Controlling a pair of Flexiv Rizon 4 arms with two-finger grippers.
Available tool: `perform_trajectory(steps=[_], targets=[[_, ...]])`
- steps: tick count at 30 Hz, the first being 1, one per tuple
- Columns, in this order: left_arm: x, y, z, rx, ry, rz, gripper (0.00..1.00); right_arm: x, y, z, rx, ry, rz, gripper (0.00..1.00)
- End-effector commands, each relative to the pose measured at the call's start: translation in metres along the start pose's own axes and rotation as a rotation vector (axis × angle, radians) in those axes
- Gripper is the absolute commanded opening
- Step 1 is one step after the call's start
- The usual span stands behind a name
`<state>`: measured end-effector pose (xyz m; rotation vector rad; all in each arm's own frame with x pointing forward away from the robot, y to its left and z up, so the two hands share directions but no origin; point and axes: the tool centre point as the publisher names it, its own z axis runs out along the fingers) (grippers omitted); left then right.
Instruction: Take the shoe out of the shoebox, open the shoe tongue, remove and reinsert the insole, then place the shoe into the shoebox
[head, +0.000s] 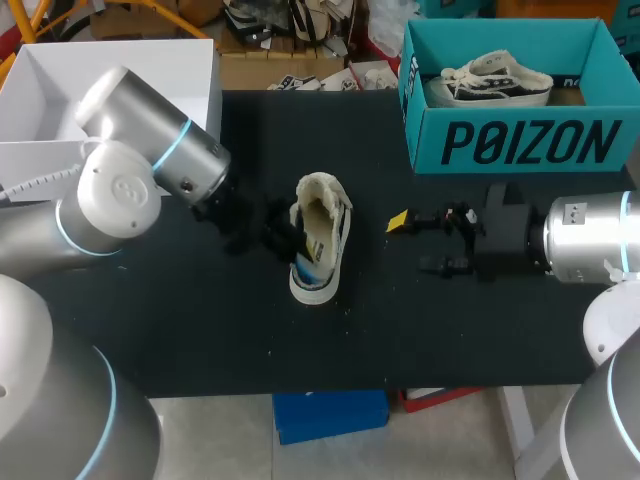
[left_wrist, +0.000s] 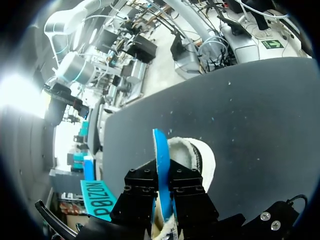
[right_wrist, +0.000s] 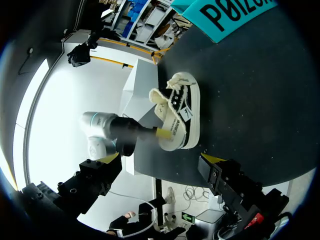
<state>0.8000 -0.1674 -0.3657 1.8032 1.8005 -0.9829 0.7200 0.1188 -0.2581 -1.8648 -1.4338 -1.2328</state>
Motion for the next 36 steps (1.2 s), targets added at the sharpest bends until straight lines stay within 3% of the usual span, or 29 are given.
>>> perform_trajectory(steps=[1, 23, 24, 25, 26, 27, 29, 32, 36], targets=[[0.001, 0.009, 0.008, -0.004, -0.003, -0.006, 0.00, 0.000, 0.000, -0.001, 0.001, 0.000, 0.000, 1.00], [0.005, 0.034, 0.013, -0.062, -0.008, -0.059, 0.00, 0.000, 0.000, -0.001, 0.001, 0.000, 0.000, 1.00], [0.005, 0.033, 0.014, -0.062, -0.005, -0.060, 0.05, 0.000, 0.000, -0.001, 0.001, 0.000, 0.000, 1.00], [0.004, 0.031, 0.014, -0.061, -0.004, -0.060, 0.34, 0.000, 0.000, -0.001, 0.001, 0.000, 0.000, 1.00], [0.003, 0.028, 0.013, -0.056, -0.001, -0.056, 0.46, 0.000, 0.000, -0.001, 0.001, 0.000, 0.000, 1.00], [0.002, 0.025, 0.012, -0.052, 0.001, -0.054, 0.49, 0.000, 0.000, -0.001, 0.001, 0.000, 0.000, 1.00], [0.001, 0.018, 0.008, -0.040, 0.006, -0.043, 0.69, 0.000, 0.000, -0.001, 0.001, 0.000, 0.000, 1.00], [0.001, 0.007, -0.001, -0.024, 0.006, -0.030, 0.80, 0.000, 0.000, -0.001, 0.001, 0.000, 0.000, 1.00], [0.000, -0.008, -0.012, -0.015, 0.009, -0.009, 0.78, 0.000, 0.000, -0.001, 0.001, 0.000, 0.000, 1.00]])
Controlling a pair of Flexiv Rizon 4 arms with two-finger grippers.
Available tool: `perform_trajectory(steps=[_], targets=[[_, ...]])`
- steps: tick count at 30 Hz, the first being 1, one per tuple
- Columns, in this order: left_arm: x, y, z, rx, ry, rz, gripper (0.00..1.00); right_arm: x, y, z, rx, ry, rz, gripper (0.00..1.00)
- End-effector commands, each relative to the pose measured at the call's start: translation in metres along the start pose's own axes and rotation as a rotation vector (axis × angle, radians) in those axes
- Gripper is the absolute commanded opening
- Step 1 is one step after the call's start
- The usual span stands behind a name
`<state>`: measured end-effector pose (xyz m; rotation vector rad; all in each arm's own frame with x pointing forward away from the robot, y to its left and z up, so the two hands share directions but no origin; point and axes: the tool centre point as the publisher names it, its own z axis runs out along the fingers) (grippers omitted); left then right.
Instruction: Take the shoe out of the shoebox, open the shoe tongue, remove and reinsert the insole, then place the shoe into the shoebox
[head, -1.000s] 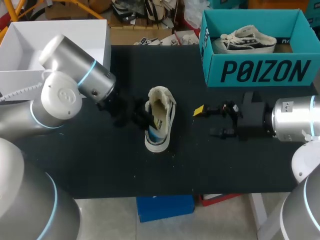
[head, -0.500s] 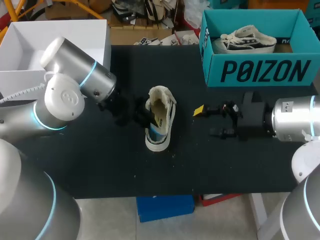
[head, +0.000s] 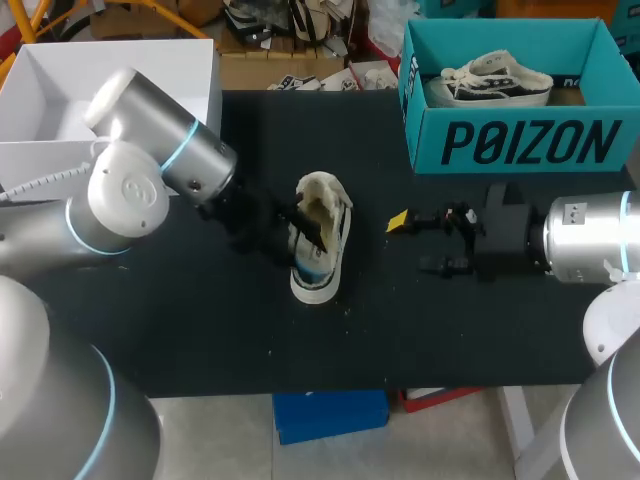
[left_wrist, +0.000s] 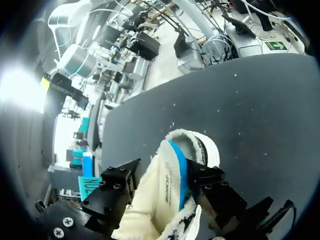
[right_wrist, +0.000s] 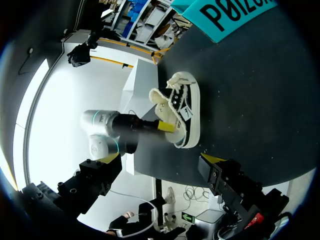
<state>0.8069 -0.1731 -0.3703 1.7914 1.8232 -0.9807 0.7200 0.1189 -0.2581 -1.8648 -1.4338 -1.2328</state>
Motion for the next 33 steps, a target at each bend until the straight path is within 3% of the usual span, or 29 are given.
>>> perform_trajectory(steps=[1, 5, 10, 12, 21, 33], targets=[[0.001, -0.019, -0.021, -0.013, 0.004, 0.016, 0.75, 0.000, 0.000, -0.001, 0.001, 0.000, 0.000, 1.00], [-0.001, -0.020, -0.025, -0.029, 0.011, 0.027, 0.61, 0.000, 0.000, -0.001, 0.001, 0.000, 0.000, 1.00], [-0.002, -0.020, -0.029, -0.071, 0.054, 0.054, 0.13, 0.000, 0.000, -0.001, 0.001, 0.000, 0.000, 1.00], [-0.002, -0.023, -0.028, -0.073, 0.086, 0.070, 0.00, 0.000, 0.000, -0.001, 0.001, 0.000, 0.000, 1.00], [0.010, -0.020, -0.024, -0.146, 0.200, 0.106, 0.00, 0.000, 0.000, -0.001, 0.001, 0.000, 0.000, 1.00], [0.021, -0.013, -0.006, -0.149, 0.257, 0.093, 0.00, 0.000, 0.000, -0.001, 0.001, 0.000, 0.000, 1.00]])
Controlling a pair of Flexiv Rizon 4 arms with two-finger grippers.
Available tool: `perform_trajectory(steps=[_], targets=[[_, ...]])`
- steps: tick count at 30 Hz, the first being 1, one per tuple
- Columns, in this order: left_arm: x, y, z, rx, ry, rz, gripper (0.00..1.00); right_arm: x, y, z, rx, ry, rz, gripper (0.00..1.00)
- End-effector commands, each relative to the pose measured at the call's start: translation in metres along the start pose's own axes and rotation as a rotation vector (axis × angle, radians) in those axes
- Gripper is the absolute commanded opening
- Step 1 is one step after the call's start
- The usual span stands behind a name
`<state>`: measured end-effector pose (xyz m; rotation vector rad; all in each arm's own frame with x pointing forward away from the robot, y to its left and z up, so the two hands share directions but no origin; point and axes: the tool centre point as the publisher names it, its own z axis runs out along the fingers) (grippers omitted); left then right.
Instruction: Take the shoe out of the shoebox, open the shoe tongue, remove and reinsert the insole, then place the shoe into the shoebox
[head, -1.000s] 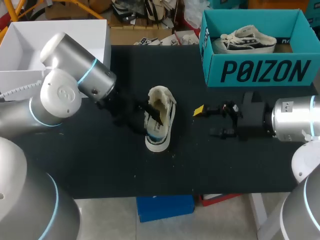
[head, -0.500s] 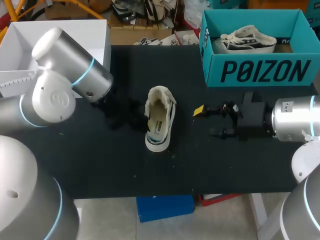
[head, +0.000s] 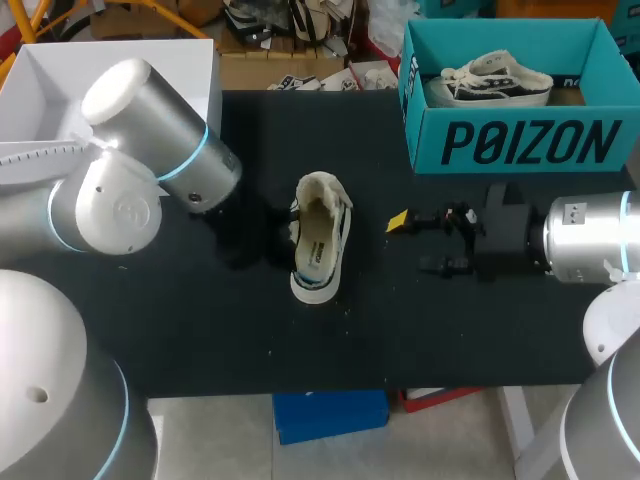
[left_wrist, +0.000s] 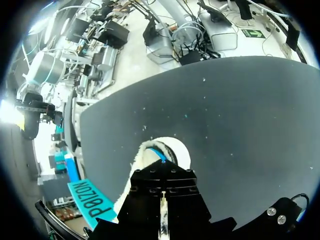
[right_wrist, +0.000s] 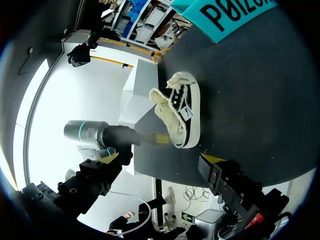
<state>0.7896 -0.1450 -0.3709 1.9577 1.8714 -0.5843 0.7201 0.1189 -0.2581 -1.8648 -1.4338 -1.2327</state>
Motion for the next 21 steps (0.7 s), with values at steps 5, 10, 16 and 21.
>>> perform_trajectory(steps=[5, 10, 16, 21], targets=[[-0.005, 0.007, 0.020, 0.029, 0.009, -0.014, 0.00, 0.000, 0.000, -0.001, 0.001, 0.000, 0.000, 1.00], [-0.006, 0.011, 0.027, 0.036, 0.023, -0.015, 0.00, 0.000, 0.000, -0.001, 0.001, 0.000, 0.000, 1.00], [-0.007, 0.016, 0.038, 0.048, 0.053, -0.010, 0.00, 0.000, 0.000, -0.001, 0.001, 0.000, 0.000, 1.00], [-0.015, 0.020, 0.043, 0.028, 0.104, 0.031, 0.00, 0.000, 0.000, -0.001, 0.001, 0.000, 0.000, 1.00]])
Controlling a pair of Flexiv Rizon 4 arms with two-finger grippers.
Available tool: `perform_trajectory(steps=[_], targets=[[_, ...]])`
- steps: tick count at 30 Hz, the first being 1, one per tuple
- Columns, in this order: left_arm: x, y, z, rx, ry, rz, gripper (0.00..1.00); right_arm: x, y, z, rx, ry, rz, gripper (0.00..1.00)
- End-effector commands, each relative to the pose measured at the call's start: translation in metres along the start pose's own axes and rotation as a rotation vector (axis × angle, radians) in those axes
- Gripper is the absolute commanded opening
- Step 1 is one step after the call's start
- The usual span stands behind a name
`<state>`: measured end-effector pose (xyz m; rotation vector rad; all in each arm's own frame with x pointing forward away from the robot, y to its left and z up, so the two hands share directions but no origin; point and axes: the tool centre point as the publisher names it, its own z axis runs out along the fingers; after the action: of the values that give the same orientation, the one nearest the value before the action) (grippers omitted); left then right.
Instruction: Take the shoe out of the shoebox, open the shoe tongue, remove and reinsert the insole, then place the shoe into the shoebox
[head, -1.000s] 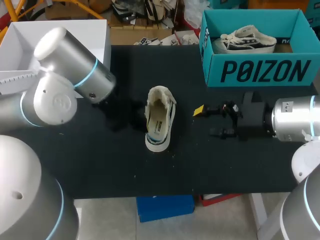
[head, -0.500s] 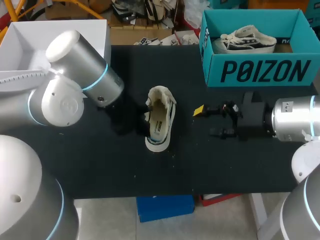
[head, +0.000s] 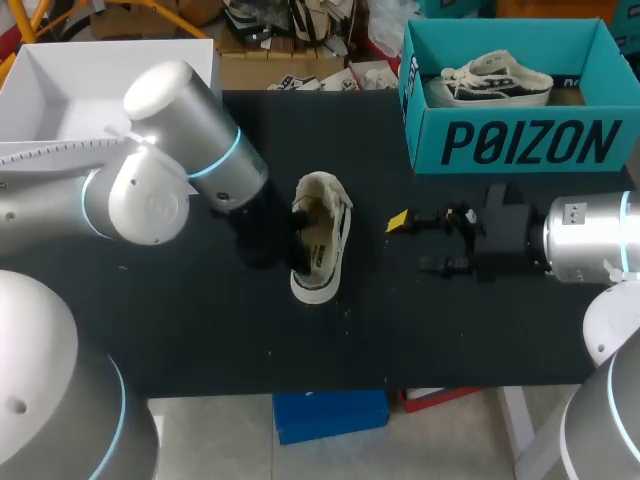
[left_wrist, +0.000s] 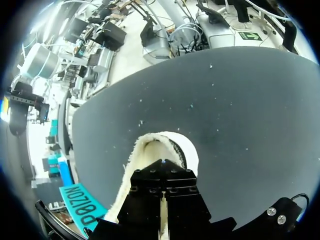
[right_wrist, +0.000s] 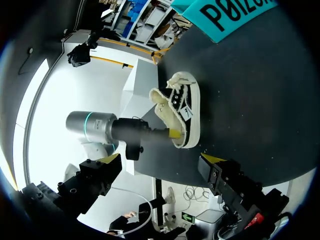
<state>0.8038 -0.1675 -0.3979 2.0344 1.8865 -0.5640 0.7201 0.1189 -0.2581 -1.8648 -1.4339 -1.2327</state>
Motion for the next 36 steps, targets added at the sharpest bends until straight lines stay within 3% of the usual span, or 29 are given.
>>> perform_trajectory(steps=[1, 15, 36], targets=[[-0.012, 0.005, 0.010, -0.006, 0.054, 0.015, 0.00, 0.000, 0.000, -0.001, 0.001, 0.000, 0.000, 1.00], [-0.002, 0.013, 0.036, -0.002, 0.125, -0.002, 0.00, 0.000, 0.000, -0.001, 0.001, 0.000, 0.000, 1.00], [-0.009, 0.002, -0.051, -0.067, 0.063, 0.019, 0.00, 0.000, 0.000, -0.001, 0.001, 0.000, 0.000, 1.00]])
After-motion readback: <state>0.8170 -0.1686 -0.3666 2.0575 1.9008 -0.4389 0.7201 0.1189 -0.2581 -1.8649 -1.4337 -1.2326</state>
